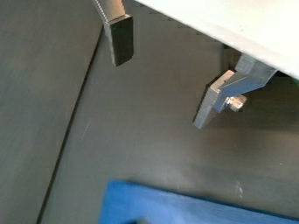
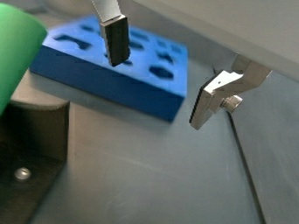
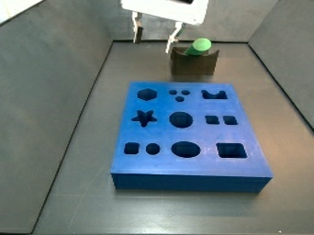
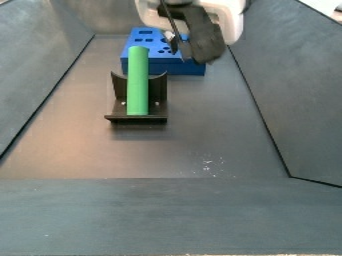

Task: Pick up the oval object. Move up. Place the oval object on the fixture. Regrasp the oval object. Move to above the board. Insert the oval object.
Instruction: Regrasp the oval object.

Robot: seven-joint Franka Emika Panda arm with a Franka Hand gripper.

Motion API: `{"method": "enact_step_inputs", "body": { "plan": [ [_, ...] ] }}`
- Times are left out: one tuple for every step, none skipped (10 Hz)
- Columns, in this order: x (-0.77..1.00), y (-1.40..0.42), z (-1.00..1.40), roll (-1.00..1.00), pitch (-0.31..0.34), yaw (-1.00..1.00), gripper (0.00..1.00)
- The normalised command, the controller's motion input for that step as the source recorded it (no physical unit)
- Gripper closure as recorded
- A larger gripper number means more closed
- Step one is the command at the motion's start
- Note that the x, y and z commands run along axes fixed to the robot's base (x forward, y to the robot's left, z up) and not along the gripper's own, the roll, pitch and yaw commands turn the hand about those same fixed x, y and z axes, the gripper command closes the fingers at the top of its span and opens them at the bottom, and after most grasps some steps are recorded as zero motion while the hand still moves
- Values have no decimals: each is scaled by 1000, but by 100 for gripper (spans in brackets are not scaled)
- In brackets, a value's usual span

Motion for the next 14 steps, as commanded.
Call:
{"method": "enact_step_inputs", "body": {
  "plan": [
    [-35,-43,2,1000,-191,-869,0],
    [-36,-46,-3,1000,-198,-866,0],
    [-41,-31,2,1000,-212,-862,0],
    [-43,-24,9,1000,-220,-864,0],
    [-50,-20,4,1000,-225,-865,0],
    [-48,-15,-4,1000,-225,-867,0],
    [-38,-16,-9,1000,-218,-869,0],
    [-42,-13,-13,1000,-207,-873,0],
    [-46,-9,-5,1000,-176,-884,0],
    [-44,-7,3,1000,-136,-894,0],
    [-39,-14,4,1000,-76,-900,0],
    [-27,-13,-1,1000,0,-904,0],
    [-16,-15,-16,1000,128,-908,0],
    [-6,-12,-36,1000,258,-900,0]
  ]
}}
